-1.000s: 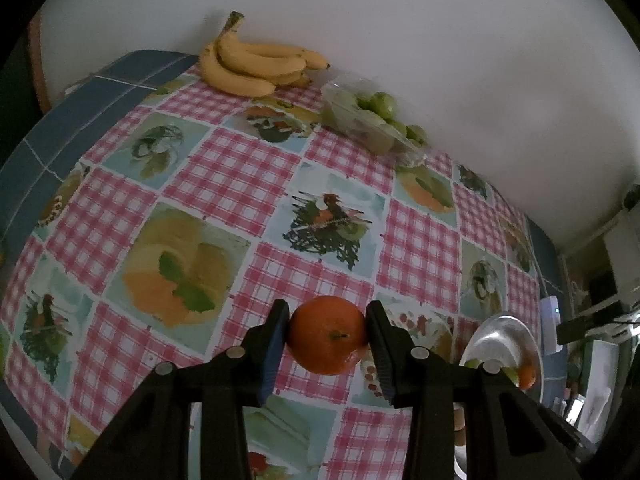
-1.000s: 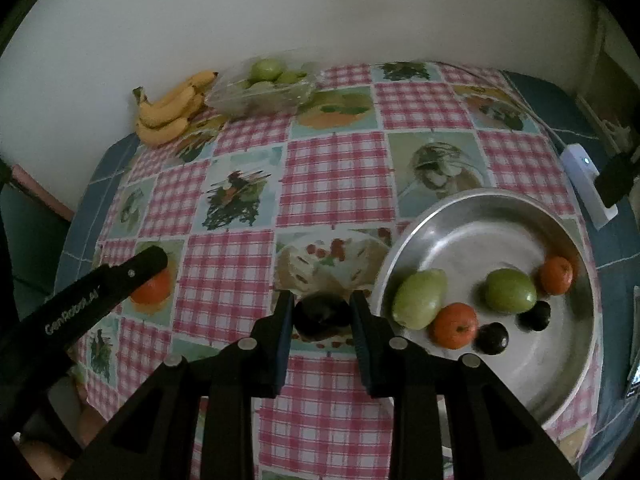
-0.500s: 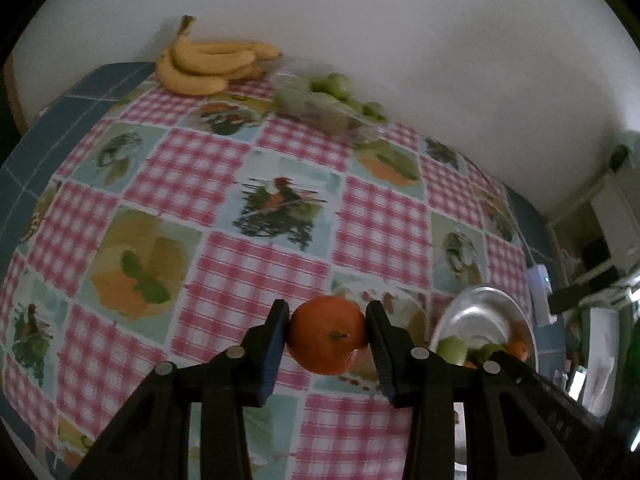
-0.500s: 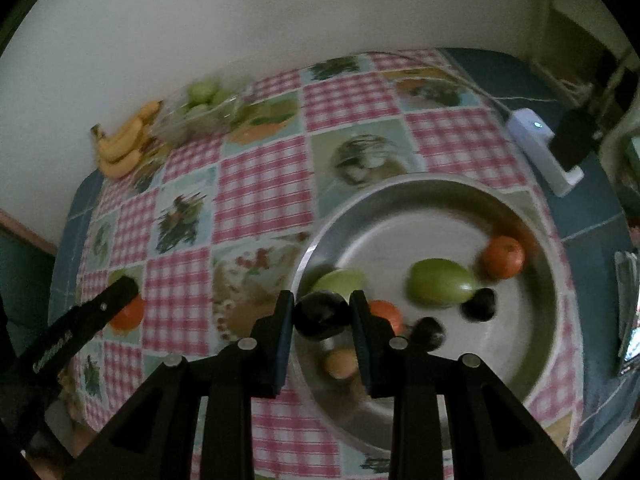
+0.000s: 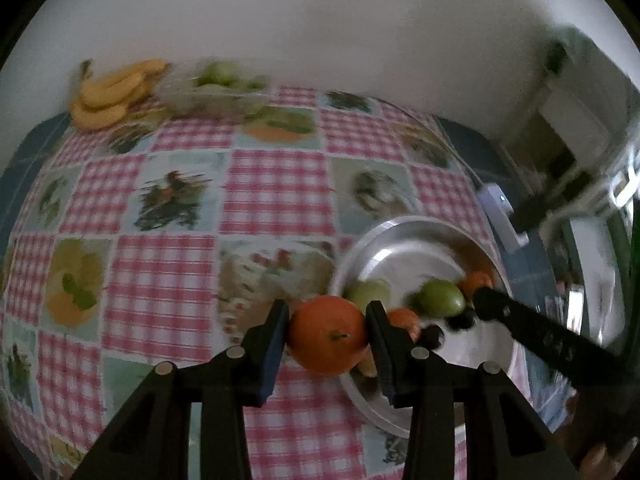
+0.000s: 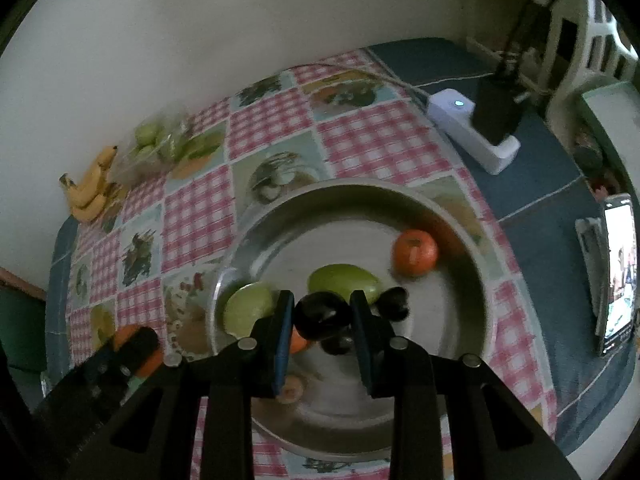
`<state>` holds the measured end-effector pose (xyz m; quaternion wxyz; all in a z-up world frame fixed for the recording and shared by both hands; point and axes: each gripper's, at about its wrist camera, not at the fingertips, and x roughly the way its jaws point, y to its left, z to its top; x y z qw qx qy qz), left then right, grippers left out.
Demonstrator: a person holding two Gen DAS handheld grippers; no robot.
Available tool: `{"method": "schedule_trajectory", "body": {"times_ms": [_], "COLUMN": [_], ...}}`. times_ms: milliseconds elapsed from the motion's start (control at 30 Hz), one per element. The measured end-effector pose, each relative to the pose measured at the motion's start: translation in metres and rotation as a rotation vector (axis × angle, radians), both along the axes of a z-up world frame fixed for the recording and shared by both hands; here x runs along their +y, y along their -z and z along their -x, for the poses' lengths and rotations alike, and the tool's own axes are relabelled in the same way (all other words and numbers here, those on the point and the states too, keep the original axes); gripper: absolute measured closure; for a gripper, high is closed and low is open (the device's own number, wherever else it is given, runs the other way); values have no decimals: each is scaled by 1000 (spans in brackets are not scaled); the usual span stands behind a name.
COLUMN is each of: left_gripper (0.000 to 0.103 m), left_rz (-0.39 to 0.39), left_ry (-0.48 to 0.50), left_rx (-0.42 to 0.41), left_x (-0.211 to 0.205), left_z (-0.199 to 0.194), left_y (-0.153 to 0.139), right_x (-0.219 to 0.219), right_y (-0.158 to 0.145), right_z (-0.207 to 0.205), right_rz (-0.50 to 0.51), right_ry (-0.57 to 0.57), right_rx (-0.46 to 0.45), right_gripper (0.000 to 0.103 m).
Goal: Organize fruits
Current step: 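Carry the tangerine and plum over the steel bowl with both tools, then lower the tangerine and plum into the bowl and open both tools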
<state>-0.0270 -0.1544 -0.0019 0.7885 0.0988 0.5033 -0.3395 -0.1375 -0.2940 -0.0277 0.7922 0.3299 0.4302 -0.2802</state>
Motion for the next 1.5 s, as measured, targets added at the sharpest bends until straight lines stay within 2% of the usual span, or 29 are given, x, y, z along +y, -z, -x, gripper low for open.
{"method": "schedule_trajectory", "body": {"times_ms": [200,467,667,1033,1500], "left_gripper": [61,61,61,60,60], "left_rz": [-31,-89,-120,-161,-143], "left_ry": [109,180,204,243,218], "left_rx": [12,47,84,98,136], "left_x": [-28,-46,-51,-58,-55], "left_z": [34,59,65,75,70], "left_y": [10,30,44,56,59], "right_x": [-7,-9,-7,-5,-2], "right_y": [1,20,38,46,51], "right_z": [15,22,21,20,14], "right_rz": [11,-22,-57,-77,-91], "right_ry": [26,18,4,-6,-14], "right_rx": [7,56,108,133,164], "right_gripper": [73,73,73,73,73]}}
